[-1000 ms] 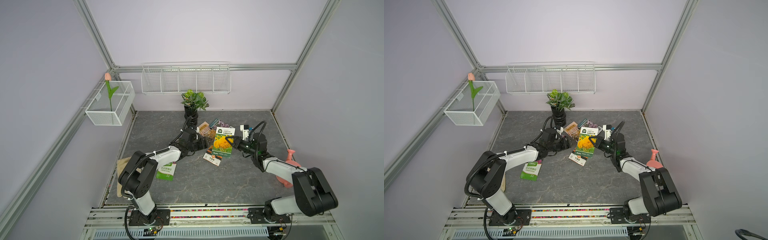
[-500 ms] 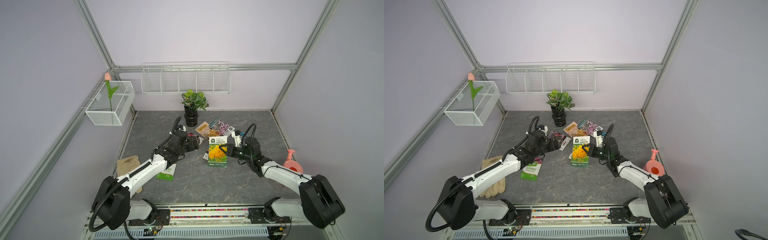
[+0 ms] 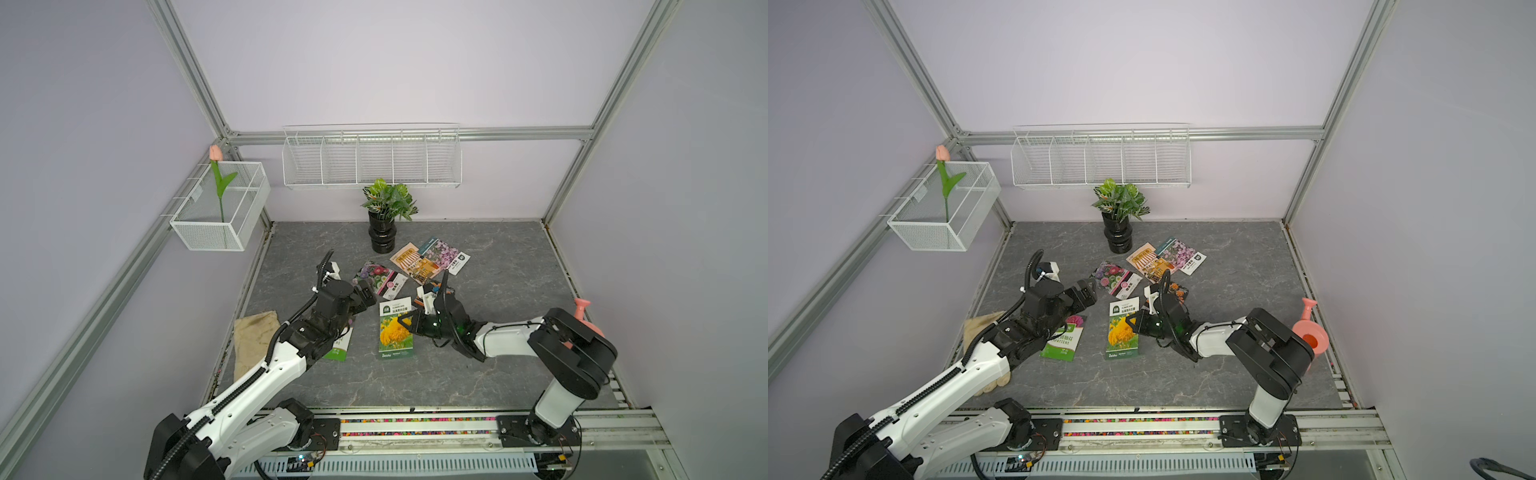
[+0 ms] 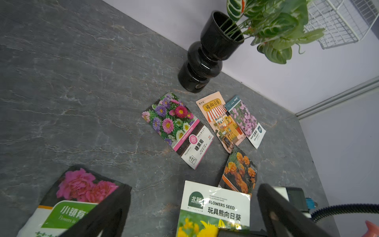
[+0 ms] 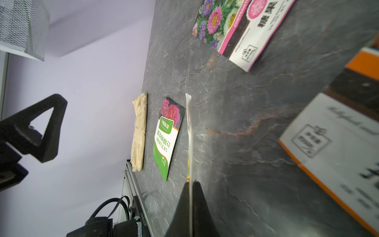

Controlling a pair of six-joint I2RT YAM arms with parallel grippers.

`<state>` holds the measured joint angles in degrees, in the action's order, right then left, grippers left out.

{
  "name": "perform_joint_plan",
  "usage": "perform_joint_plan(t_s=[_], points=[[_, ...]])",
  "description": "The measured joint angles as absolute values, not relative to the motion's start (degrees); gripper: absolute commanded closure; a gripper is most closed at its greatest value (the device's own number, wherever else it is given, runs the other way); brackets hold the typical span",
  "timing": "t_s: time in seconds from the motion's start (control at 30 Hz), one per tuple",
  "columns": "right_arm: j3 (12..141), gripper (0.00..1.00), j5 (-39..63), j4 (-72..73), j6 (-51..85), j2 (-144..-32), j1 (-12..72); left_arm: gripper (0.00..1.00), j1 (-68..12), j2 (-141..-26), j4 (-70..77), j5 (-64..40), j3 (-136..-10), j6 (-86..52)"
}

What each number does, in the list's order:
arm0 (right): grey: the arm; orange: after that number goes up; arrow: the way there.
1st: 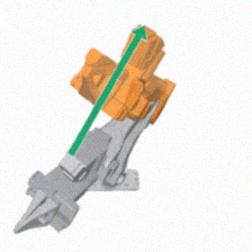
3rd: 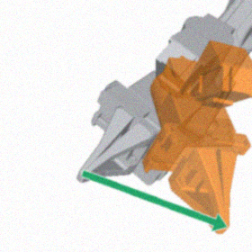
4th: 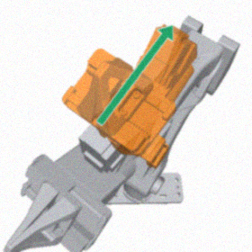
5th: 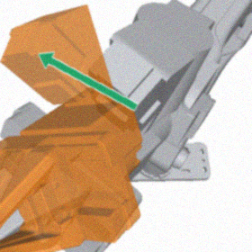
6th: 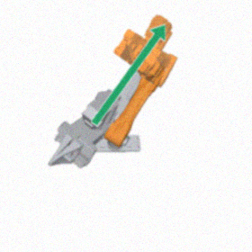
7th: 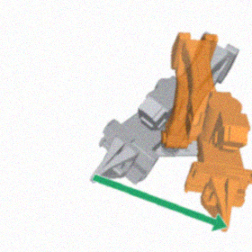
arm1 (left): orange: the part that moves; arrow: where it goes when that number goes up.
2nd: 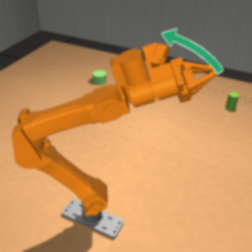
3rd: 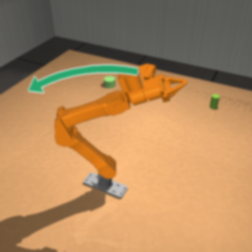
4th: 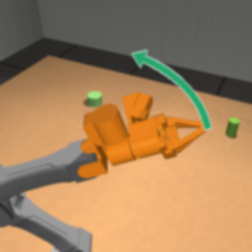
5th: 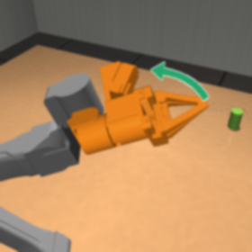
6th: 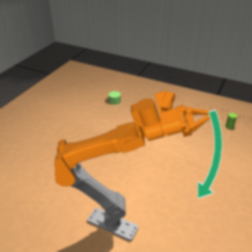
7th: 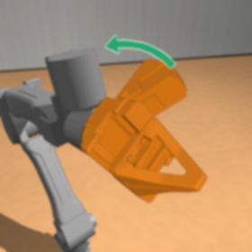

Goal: Arrange the seed packets in a row
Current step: Place the seed packet at the center of the board.

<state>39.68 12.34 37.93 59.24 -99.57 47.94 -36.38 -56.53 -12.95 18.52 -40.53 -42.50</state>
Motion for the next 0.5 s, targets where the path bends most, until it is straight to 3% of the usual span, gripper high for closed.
perform_joint_plan(t_s=[0.5], points=[[49.3, 0.93, 6.13, 40.58, 67.55, -112.64, 53.89, 0.01, -35.55, -52.16, -15.7, 22.13, -38.2, -45.34]])
